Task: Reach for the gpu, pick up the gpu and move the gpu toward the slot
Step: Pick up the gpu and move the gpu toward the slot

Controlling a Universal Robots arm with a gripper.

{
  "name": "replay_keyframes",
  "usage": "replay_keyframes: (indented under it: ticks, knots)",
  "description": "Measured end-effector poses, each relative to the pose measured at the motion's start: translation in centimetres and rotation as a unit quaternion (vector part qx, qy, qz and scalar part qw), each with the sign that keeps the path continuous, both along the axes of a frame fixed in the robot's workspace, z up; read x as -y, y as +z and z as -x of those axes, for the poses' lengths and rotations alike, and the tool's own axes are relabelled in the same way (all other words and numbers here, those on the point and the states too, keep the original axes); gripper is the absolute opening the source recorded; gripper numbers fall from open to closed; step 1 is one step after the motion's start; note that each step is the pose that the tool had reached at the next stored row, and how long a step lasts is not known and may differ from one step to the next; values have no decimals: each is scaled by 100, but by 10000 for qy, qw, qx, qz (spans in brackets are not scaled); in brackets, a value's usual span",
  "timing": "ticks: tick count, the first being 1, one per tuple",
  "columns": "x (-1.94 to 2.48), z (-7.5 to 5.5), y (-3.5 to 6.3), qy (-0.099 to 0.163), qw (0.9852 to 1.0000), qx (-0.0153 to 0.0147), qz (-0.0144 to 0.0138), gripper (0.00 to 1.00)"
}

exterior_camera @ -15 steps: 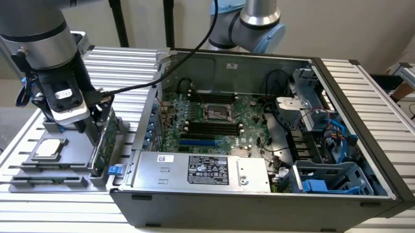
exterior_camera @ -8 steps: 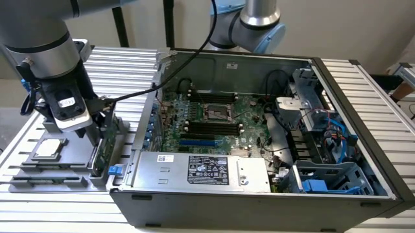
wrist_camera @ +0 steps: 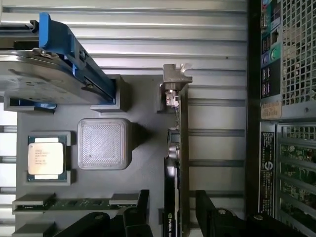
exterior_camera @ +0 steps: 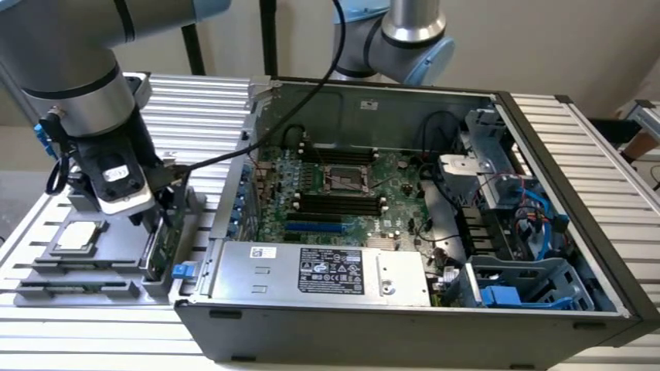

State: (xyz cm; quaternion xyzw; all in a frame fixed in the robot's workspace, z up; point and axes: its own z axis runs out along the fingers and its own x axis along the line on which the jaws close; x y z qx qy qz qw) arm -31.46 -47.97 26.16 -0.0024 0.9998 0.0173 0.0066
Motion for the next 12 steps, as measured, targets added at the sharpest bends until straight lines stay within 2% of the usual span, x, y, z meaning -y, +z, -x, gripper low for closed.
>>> replay_keyframes:
  ticks: [6,12]
  knots:
    - [-4,0,-77,1,10000,69,0,50]
    - [-37,0,-114,0,10000,76,1,50]
